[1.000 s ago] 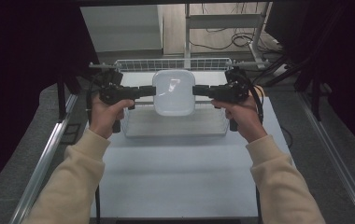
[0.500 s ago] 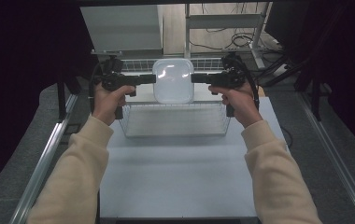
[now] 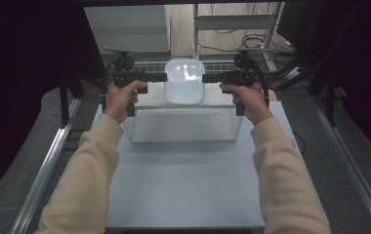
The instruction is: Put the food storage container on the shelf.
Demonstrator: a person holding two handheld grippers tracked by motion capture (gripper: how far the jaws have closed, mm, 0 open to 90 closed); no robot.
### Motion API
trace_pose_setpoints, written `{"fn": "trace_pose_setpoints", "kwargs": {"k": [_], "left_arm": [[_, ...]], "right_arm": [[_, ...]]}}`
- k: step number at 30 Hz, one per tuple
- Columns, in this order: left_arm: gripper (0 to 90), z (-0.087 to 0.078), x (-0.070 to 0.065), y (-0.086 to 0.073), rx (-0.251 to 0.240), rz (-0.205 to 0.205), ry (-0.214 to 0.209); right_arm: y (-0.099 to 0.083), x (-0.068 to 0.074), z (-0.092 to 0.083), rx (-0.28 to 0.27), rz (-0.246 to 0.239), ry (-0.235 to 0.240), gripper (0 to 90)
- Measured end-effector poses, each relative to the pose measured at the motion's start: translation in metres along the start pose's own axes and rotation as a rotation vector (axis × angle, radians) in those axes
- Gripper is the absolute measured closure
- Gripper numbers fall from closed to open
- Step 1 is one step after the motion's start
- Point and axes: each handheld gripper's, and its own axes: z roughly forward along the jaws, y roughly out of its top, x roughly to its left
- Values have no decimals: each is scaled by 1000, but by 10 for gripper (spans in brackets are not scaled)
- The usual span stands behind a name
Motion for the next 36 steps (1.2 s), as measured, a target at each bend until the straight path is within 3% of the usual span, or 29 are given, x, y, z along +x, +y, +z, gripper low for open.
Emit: {"fn": "trace_pose_setpoints", "kwargs": {"k": [2, 6, 9, 14, 16, 22, 26, 27, 28, 29, 30, 31, 32, 34, 36], "left_arm": [[787, 1, 2, 1, -1, -8, -3], [761, 9, 18, 4, -8, -85, -22], [750, 12, 24, 6, -13, -118, -28], [729, 22, 35, 7, -22, -182, -26], [711, 24, 37, 7, -16, -179, -14], [685, 28, 40, 4, -31, -174, -35], [474, 24, 33, 6, -83, -155, -34], [406, 20, 29, 6, -99, -138, -37], [334, 14, 23, 7, -110, -107, -32], [334, 11, 20, 6, -109, -85, -23], [317, 4, 11, 4, -98, -39, 14], [307, 4, 11, 4, -98, -39, 14], [307, 0, 6, 2, -84, -8, 34], [289, -8, -3, -4, -68, 42, 84], [288, -24, -15, -20, -64, 101, 99]], "right_arm": [[0, -1, 1, 2, 12, -4, 775], [1, -5, 11, -22, 70, -49, 737], [3, -8, 14, -19, 98, -55, 725], [7, -16, 21, -5, 186, -64, 703], [7, -19, 23, -5, 198, -76, 698], [6, -19, 24, -26, 204, -78, 694], [5, -13, 23, -43, 164, -95, 555], [5, -8, 22, -56, 132, -115, 507], [4, 3, 18, -86, 55, -124, 429], [4, 3, 18, -86, 55, -124, 429], [2, 11, 13, -100, 5, -138, 386], [1, 14, 11, -101, -20, -149, 368], [1, 14, 11, -101, -20, -149, 368], [-4, 21, 4, -97, -104, -174, 342], [-15, 26, -6, -92, -173, -176, 325]]}}
